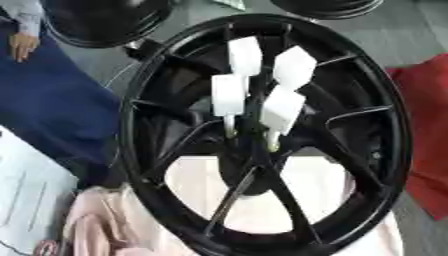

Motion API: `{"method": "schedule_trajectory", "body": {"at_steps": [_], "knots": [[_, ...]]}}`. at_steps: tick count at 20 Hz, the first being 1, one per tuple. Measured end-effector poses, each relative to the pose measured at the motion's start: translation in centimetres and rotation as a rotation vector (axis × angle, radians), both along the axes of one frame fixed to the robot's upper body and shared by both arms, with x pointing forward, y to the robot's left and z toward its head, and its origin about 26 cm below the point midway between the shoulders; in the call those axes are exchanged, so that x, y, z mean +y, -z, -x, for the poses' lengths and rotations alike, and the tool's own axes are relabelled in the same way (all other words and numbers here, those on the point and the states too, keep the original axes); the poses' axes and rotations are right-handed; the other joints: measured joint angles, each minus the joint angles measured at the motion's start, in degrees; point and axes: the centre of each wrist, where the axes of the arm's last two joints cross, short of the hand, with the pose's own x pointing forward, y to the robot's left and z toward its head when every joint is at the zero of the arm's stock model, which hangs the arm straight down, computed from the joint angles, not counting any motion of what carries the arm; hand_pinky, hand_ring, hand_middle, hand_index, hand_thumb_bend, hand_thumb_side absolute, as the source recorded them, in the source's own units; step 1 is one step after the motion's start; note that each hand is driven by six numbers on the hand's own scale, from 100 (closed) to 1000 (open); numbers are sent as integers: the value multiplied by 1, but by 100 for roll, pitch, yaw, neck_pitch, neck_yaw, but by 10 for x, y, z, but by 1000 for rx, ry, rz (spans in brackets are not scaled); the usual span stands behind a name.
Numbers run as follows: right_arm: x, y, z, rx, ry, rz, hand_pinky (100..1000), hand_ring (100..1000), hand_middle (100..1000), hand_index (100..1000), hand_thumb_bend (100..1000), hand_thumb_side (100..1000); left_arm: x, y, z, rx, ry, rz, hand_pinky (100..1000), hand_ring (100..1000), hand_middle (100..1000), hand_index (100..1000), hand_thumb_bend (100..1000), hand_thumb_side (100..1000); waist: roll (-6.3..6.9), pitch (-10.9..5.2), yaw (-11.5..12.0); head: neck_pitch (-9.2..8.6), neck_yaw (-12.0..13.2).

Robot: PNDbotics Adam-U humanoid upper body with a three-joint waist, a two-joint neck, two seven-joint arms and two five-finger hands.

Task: Pull the pin out of the wheel hub.

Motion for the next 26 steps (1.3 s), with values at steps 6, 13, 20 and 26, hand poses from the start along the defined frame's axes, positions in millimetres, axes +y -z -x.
{"method": "schedule_trajectory", "body": {"at_steps": [6,13,20,26], "knots": [[0,0,0,1,0,1,809,779,742,786,289,528,0,1,0,6,1,-3,743,716,633,729,673,488,1,0,-1,0,0],[3,-1,-1,8,-8,15,814,785,748,791,306,539,0,1,0,8,1,-3,742,716,633,729,674,488,-5,0,7,2,0],[29,-8,-5,46,-55,187,826,799,748,796,341,552,0,1,0,13,4,-5,740,715,633,729,676,488,-72,0,64,4,-38],[56,-9,-12,95,-90,387,831,803,751,799,362,563,0,0,0,16,9,-8,739,715,632,729,676,488,-136,0,118,5,-70]]}}
